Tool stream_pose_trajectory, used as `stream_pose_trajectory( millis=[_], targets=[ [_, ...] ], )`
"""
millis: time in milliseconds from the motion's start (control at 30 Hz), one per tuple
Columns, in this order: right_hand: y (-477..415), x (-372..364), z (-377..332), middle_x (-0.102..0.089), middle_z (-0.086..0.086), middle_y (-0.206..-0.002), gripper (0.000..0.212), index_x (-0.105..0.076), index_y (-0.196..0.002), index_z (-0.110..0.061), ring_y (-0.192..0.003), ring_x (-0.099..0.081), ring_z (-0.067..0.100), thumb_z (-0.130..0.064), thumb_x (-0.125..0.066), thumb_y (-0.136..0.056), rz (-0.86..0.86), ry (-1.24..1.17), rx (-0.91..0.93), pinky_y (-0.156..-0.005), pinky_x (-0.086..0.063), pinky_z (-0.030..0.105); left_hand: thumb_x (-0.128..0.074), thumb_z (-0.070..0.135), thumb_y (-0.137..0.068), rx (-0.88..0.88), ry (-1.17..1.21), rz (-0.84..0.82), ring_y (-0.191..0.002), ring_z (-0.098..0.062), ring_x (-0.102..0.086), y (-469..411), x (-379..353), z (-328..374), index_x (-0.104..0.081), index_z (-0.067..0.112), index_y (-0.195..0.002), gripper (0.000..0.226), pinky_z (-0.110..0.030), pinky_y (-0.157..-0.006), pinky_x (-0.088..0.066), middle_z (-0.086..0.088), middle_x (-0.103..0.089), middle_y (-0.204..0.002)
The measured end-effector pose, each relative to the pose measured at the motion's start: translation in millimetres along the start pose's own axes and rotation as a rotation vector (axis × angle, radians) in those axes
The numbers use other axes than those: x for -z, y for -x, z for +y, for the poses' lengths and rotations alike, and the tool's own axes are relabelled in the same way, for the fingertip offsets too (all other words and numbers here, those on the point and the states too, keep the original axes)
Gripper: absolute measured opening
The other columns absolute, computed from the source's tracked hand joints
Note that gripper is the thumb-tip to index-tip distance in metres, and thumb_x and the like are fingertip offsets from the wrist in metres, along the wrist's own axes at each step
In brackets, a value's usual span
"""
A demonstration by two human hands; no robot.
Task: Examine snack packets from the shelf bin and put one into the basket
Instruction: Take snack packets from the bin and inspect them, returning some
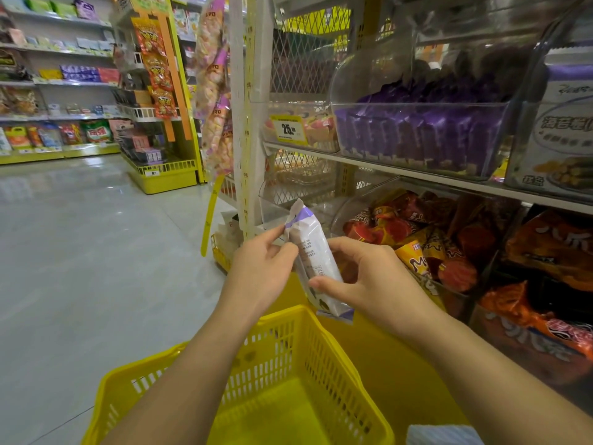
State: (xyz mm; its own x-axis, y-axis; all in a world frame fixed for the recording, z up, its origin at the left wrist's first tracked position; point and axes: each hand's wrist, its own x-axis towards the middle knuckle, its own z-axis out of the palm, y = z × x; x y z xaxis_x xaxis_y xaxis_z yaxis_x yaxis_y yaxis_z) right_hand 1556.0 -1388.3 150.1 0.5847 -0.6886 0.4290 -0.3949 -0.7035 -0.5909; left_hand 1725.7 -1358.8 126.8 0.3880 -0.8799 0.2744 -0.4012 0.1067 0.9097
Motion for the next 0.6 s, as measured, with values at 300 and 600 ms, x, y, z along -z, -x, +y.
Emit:
stream_pose_trajectory(
  millis=[300, 600],
  targets=[
    [-2.2, 4.0, 10.4, -0.074, -0.002, -0.100, 0.033, -0.068, -0.115, -0.019, -0.091, -0.070, 0.012, -0.015, -0.073, -0.083, -0.032, -0.230, -0.088, -0.079, -0.057, 0.043, -0.065, 0.028, -0.078, 0.015, 0.138, -0.210, -0.094, -0.008, -0.071, -3.4, -3.8, -11.2, -0.049, 0.068, -0.104, 0.051, -0.042, -0.082, -0.059, 0.019, -0.072, -0.103],
    [-2.8, 4.1, 17.8, -0.075, 0.001, -0.100, 0.025, -0.066, -0.108, -0.022, -0.090, -0.071, 0.015, -0.011, -0.069, -0.086, 0.014, -0.419, -0.179, -0.080, -0.058, 0.041, -0.072, 0.018, -0.076, -0.003, 0.221, -0.448, -0.114, 0.000, -0.060, 3.3, -10.9, -14.4, -0.008, 0.042, -0.153, 0.103, -0.037, -0.096, -0.053, 0.023, -0.054, -0.133]
  ],
)
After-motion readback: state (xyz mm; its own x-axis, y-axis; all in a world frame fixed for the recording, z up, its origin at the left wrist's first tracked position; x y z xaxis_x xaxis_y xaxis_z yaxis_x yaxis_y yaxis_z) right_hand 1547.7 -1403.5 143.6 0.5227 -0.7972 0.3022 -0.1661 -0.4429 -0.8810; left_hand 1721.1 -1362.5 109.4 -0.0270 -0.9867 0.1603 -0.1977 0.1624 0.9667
